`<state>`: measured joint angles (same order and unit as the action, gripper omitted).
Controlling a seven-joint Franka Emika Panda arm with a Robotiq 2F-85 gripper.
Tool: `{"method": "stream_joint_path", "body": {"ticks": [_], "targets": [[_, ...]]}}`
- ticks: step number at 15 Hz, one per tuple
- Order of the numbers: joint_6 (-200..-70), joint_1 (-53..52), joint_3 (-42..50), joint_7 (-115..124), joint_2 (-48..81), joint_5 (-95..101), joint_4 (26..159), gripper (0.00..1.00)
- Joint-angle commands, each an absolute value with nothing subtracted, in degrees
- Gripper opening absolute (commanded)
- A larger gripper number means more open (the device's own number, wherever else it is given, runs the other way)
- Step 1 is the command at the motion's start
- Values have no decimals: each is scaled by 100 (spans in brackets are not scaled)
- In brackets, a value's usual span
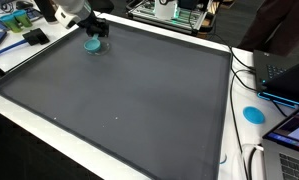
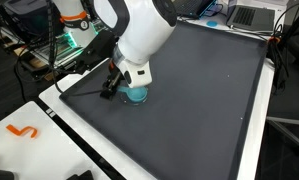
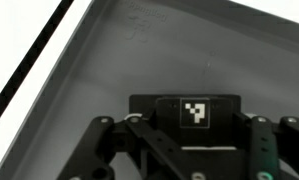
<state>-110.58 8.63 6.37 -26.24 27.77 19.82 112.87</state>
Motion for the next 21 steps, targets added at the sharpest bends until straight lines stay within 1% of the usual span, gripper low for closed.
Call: {"method": "stream_joint_path", "body": {"ticks": [1, 8, 18, 21], "targets": [[-11042, 907, 640, -2415, 3376, 2132, 11160, 28], [-10980, 945, 650, -2415, 3441, 2124, 11083, 28], [-11011, 858, 546, -2784, 3382, 2613, 11166, 28], [-10942, 956, 573, -2621, 3406, 2354, 11064, 28]]}}
